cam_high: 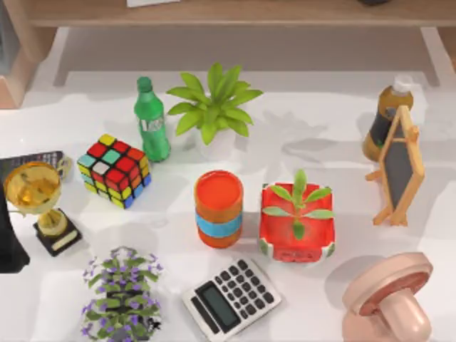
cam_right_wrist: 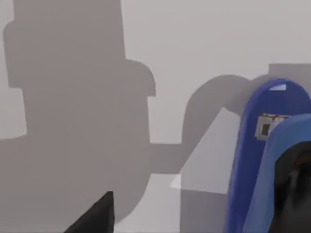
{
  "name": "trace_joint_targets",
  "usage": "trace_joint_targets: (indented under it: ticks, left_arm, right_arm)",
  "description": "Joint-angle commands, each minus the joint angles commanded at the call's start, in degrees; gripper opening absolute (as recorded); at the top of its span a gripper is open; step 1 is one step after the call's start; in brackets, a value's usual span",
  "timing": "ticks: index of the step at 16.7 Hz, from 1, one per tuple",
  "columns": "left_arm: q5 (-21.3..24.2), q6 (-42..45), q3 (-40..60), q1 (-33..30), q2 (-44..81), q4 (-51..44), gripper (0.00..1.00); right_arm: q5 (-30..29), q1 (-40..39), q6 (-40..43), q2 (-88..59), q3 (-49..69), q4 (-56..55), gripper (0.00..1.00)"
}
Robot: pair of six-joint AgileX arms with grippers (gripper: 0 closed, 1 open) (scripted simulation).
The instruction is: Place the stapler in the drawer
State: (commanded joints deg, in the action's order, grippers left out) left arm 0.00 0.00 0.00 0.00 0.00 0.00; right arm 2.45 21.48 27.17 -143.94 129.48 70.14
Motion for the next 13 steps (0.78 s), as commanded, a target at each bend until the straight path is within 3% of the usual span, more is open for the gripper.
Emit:
trace_joint_targets:
  ticks: [6, 13]
  left_arm:
    - [0.0, 0.0, 0.0, 0.0, 0.0, 0.0, 1.00]
    - [0.0, 0.0, 0.0, 0.0, 0.0, 0.0, 1.00]
  right_arm:
    - [8.7, 2.1, 11.9, 13.0, -19.5, -24.3, 1.00]
    - [19.8, 11.3, 28.2, 29.1, -44.2, -66.2, 1.00]
